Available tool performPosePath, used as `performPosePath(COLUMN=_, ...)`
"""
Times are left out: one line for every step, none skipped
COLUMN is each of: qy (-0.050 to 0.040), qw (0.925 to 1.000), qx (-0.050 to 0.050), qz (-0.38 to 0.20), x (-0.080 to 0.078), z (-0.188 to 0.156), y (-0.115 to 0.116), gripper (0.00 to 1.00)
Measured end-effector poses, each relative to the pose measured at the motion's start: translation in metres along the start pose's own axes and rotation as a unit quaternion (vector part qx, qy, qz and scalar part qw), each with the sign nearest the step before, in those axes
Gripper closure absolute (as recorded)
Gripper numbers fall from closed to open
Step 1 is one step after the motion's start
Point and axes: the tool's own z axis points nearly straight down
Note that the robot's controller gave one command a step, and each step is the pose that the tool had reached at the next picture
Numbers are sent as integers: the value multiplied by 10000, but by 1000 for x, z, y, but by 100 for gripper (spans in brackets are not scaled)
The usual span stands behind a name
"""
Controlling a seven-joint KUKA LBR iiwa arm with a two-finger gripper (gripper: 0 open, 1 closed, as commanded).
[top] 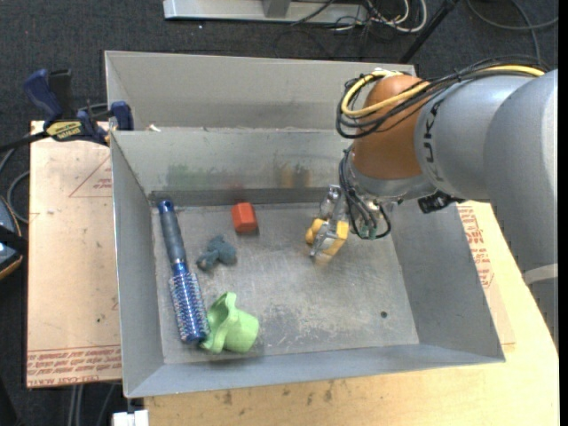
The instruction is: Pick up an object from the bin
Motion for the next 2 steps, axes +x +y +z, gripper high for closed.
performPosePath(qy=-37, qw=9962, qx=-2, qz=-872, x=-21, z=-103, y=-6, gripper=100)
performPosePath(qy=-46, qw=9954, qx=-4, qz=-953, x=-18, z=-274, y=-4, gripper=100)
